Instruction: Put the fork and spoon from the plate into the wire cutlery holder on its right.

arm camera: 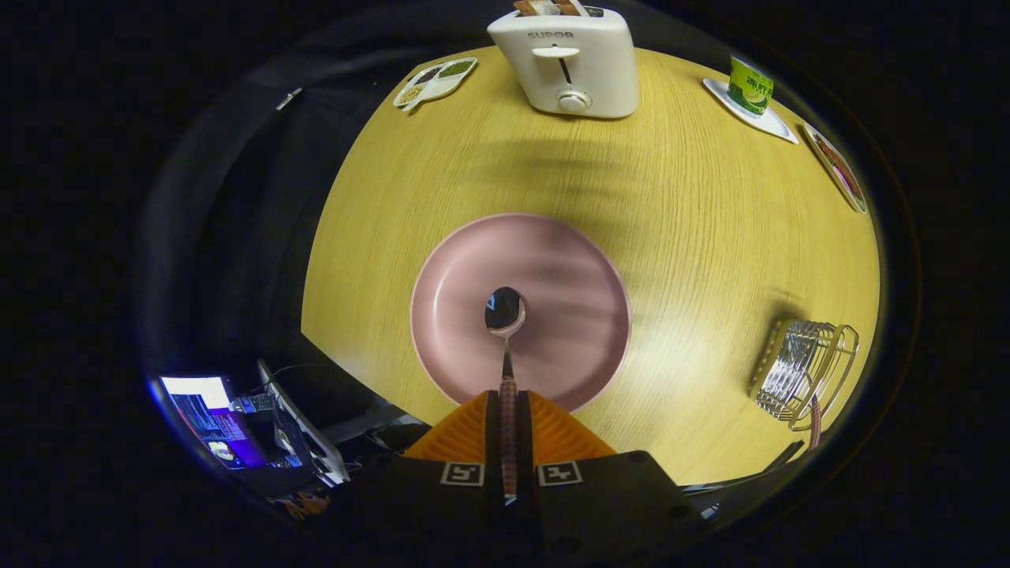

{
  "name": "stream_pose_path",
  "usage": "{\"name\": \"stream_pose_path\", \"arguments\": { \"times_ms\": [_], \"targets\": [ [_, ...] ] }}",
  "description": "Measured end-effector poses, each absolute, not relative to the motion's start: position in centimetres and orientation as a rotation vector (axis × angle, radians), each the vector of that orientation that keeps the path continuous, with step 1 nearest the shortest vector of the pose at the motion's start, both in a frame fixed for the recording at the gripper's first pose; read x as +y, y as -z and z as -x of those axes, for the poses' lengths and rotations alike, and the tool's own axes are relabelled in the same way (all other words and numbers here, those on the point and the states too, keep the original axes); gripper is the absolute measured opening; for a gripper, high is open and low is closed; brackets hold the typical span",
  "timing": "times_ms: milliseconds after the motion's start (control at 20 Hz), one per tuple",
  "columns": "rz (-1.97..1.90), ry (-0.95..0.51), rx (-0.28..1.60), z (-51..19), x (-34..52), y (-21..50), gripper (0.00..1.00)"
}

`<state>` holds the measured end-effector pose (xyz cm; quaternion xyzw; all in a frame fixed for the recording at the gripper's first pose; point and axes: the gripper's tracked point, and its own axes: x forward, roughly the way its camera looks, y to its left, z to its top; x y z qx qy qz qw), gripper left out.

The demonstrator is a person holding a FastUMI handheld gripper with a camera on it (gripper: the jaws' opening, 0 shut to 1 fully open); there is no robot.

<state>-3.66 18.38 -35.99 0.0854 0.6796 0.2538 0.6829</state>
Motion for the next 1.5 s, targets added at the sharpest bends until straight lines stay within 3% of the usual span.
{"name": "stream_pose_path", "arguments": {
  "times_ms": [250, 500, 800, 1050, 1500],
  "targets": [
    [-0.225, -0.628, 1.495, 3.8, 18.6, 32.9, 0.1],
    [-0.254, -0.643, 1.443, 3.0, 13.8, 28.0, 0.1],
    [-0.269, -0.49, 1.401, 1.7, 1.6, 25.4, 0.1],
    [-0.268, -0.342, 1.438, 2.5, -6.4, 27.2, 0.1],
    [-0.259, -0.244, 1.537, 2.1, -10.3, 32.7, 0.1]
  ]
}}
